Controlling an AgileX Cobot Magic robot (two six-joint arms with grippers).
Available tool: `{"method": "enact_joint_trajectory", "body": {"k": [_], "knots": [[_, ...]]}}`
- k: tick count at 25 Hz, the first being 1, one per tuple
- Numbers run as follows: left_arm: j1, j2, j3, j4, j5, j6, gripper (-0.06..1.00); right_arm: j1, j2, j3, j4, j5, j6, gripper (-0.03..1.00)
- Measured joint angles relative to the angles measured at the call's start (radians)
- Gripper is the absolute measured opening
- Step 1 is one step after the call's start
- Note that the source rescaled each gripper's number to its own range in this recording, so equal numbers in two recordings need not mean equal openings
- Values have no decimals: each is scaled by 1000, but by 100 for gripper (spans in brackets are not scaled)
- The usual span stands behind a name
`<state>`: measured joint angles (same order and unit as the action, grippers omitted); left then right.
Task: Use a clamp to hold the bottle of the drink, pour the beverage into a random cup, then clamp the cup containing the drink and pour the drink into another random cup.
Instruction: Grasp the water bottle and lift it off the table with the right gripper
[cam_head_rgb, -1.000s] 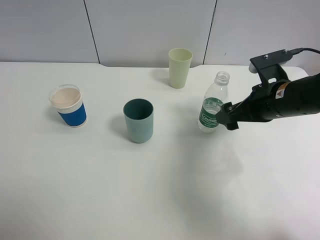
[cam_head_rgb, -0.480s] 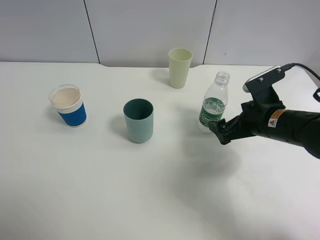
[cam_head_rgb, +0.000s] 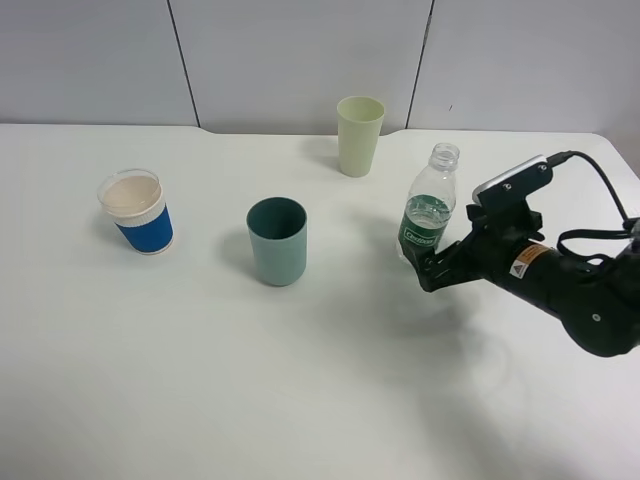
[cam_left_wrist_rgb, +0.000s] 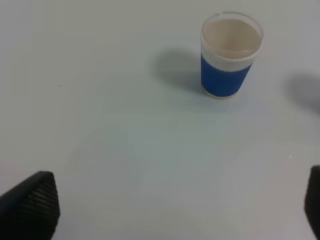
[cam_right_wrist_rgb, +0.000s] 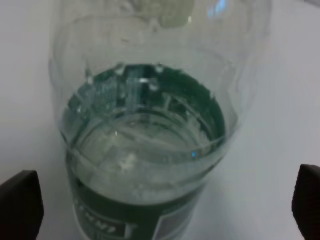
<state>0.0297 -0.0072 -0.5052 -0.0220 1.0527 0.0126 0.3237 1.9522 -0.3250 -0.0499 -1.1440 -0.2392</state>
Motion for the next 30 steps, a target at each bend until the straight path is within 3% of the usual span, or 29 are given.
{"method": "enact_joint_trajectory", "body": {"k": [3, 20, 22, 23, 25, 26, 30], "knots": [[0, 0, 0, 0, 0, 0, 100, 0, 64, -4, -1, -53, -6, 100], [0, 0, 0, 0, 0, 0, 100, 0, 109, -112, -42, -63, -6, 100], [0, 0, 0, 0, 0, 0, 100, 0, 109, -112, -42, -63, -6, 84], [0, 0, 0, 0, 0, 0, 100, 0, 109, -112, -42, -63, -6, 66], [0, 0, 0, 0, 0, 0, 100, 0, 109, -112, -46, -63, 1, 14], [0, 0, 0, 0, 0, 0, 100, 0, 109, -112, -46, -63, 12, 0], [0, 0, 0, 0, 0, 0, 100, 0, 109, -112, -45, -63, 63, 3]]}}
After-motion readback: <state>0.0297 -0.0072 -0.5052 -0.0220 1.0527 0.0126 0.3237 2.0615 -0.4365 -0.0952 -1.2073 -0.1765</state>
